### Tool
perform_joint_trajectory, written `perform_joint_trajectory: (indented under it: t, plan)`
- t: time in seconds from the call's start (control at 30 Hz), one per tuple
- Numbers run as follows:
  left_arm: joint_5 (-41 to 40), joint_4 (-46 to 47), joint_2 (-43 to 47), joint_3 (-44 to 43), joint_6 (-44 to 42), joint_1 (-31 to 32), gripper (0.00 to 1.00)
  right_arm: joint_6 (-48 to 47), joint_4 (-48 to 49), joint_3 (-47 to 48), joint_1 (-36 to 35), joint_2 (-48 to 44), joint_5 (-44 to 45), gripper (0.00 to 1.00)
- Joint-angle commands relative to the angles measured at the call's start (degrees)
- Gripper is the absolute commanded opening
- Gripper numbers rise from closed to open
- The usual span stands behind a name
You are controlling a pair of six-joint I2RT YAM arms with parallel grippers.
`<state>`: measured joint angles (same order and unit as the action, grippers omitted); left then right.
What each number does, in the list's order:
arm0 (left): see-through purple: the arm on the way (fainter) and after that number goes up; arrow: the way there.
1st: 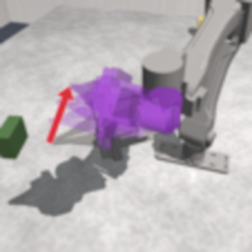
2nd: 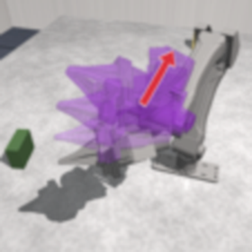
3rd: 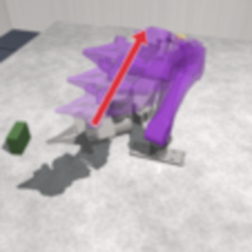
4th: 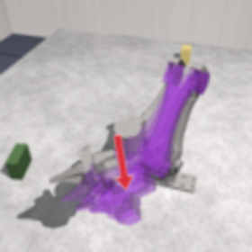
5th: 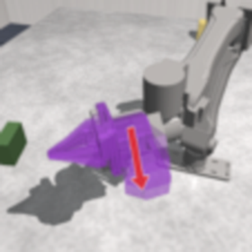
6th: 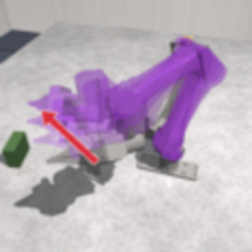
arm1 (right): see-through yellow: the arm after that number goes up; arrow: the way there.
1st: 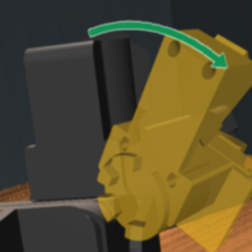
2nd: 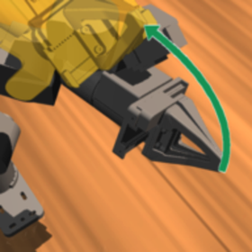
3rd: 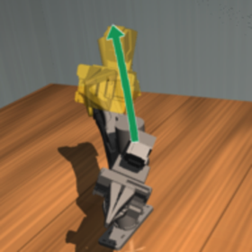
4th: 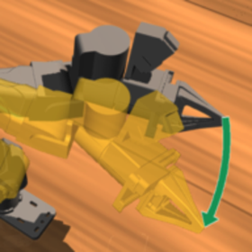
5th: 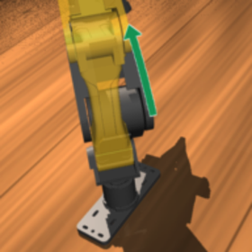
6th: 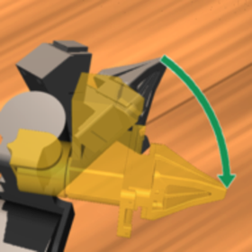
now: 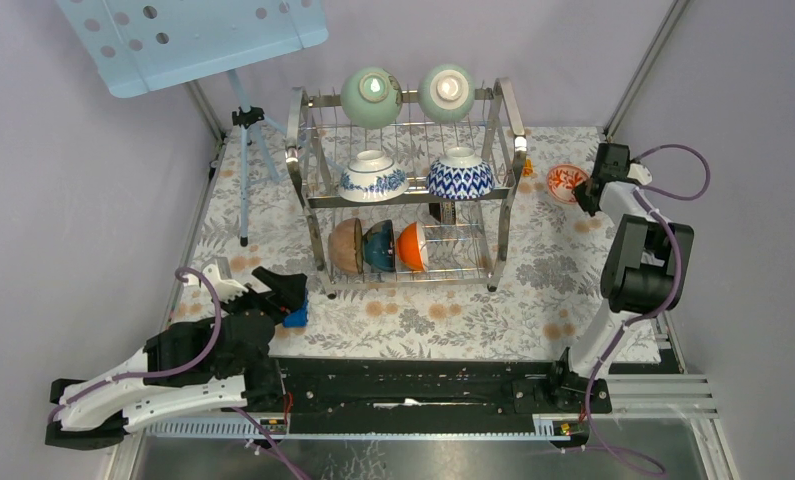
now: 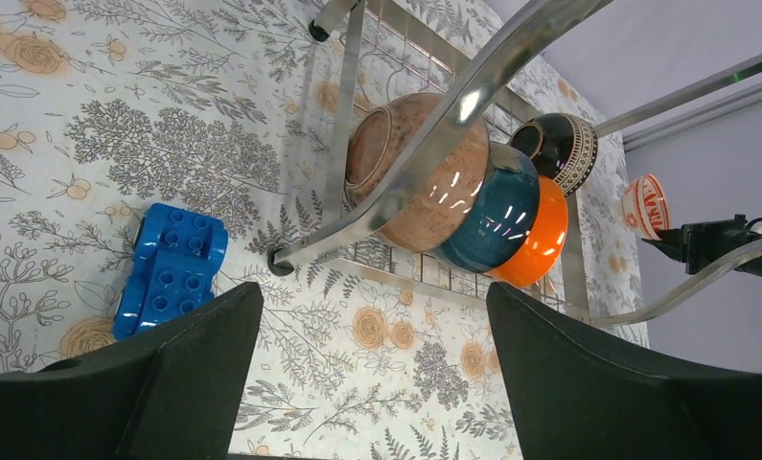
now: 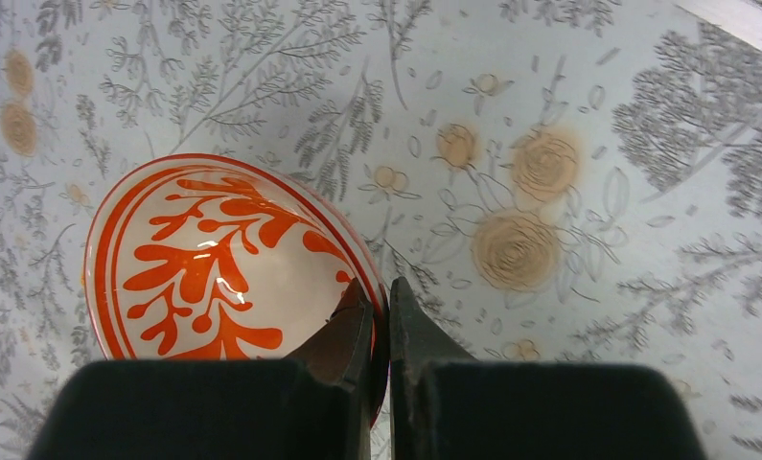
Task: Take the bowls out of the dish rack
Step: Place the bowl at the center of the board.
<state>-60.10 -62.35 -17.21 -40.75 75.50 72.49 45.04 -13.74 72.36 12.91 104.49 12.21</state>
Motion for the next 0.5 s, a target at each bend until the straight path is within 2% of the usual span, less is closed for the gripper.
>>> perform_joint_trajectory:
  t: [0.0, 0.47]
  plan:
    - [-2.35, -0.93, 0.23, 0.10, 1.25, -0.08, 0.91, 0.52, 6.45, 4.96, 0.23, 2.34, -2.82, 0.00]
    - [-2.39, -2.87, -0.05, 0.31, 2.19, -0.04, 0.91, -5.80, 2.15, 15.88, 0.54, 11.05, -3.27, 0.00]
